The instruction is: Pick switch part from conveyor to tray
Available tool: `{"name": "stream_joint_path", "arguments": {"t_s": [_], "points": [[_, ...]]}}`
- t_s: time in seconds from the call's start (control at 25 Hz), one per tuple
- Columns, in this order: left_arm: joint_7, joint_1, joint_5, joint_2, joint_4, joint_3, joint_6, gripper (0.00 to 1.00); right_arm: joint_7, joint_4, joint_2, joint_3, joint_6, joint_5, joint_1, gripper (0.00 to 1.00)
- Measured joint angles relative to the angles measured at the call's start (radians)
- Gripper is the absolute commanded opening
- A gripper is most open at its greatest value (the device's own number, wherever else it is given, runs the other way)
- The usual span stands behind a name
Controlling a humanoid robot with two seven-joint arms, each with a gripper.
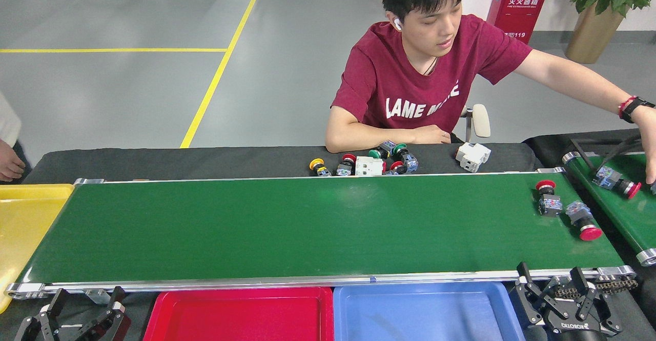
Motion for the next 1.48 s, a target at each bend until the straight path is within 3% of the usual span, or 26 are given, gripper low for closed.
{"name": "stream_joint_path", "arguments": {"t_s": [0.36,0.52,0.72,1.32,1.4,1.48], "points": [[0.0,0.0,0.0,0.0,0.0,-0.005,0.0,1.0,0.031,0.035,0.0,0.001,-0.001,0.001,-0.029,0.98],[0.0,0.0,-0.001,0.0,0.0,-0.014,-0.001,1.0,0.052,0.162,0.0,0.002,0.007,0.017,-0.147,0.98],[-0.002,-0.009,-0.001,0.0,-0.001,-0.027,-0.002,1.0,0.063,0.322,-0.003,0.035,0.069,0.082,-0.293,0.98],[-0.005,-0.009,-0.001,0.003,-0.001,-0.047,-0.004,1.0,0.065,0.716,-0.011,0.198,0.189,0.087,-0.582,0.98],[-0.005,-0.009,-0.001,0.003,-0.001,-0.047,-0.004,1.0,0.066,0.721,-0.011,0.216,0.19,0.086,-0.582,0.93],[-0.005,-0.009,-0.001,0.003,-0.001,-0.048,-0.004,1.0,0.068,0.721,-0.011,0.227,0.193,0.086,-0.582,0.77]]}}
